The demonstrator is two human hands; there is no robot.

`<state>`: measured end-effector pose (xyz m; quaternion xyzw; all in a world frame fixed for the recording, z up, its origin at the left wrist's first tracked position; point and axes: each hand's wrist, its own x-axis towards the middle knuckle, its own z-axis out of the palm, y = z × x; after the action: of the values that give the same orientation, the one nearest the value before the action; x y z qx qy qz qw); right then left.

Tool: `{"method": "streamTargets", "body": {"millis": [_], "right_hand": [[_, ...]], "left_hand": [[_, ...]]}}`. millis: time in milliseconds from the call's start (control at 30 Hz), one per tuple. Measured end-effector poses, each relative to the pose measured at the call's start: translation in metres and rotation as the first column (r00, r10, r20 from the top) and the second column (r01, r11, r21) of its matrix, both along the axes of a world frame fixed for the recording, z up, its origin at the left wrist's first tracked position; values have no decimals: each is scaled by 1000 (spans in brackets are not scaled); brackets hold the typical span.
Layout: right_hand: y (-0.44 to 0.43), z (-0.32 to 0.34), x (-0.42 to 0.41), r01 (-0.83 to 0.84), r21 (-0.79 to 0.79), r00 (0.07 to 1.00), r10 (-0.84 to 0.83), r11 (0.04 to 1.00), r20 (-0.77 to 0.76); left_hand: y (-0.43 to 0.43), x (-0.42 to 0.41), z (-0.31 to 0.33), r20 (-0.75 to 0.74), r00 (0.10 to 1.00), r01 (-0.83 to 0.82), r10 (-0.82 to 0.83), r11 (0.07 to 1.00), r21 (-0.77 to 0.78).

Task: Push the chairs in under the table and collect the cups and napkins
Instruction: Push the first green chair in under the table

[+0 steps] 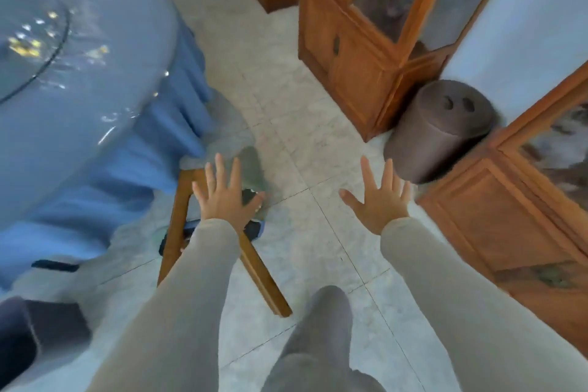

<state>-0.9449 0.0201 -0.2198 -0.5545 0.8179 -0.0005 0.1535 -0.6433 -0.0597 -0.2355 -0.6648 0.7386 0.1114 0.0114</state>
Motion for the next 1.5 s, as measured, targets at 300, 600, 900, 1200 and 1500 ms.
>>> {"method": "streamTargets", "body": {"millis": [300, 600, 900, 1200, 1500], "right_hand": [[-147, -38, 34, -440, 138, 898, 434, 887, 73], [-315, -105, 68, -545, 317, 838, 497, 776, 224], [-466, -277, 122, -715, 392, 696, 643, 579, 320], [-572, -440, 186, -915, 335, 343, 874, 227, 345], [-600, -477, 218, -955, 295, 132, 855, -26, 502]], "left_hand": [[-58, 40, -26, -14, 925, -372, 379, 914, 164], [-174, 67, -94, 19, 840, -522, 543, 797, 305], [-296, 75, -248, 2, 892, -430, 452, 849, 308], [-364, 65, -388, 160, 943, -332, 291, 825, 457], [-406, 73, -402, 256, 952, -300, 166, 660, 689]]}}
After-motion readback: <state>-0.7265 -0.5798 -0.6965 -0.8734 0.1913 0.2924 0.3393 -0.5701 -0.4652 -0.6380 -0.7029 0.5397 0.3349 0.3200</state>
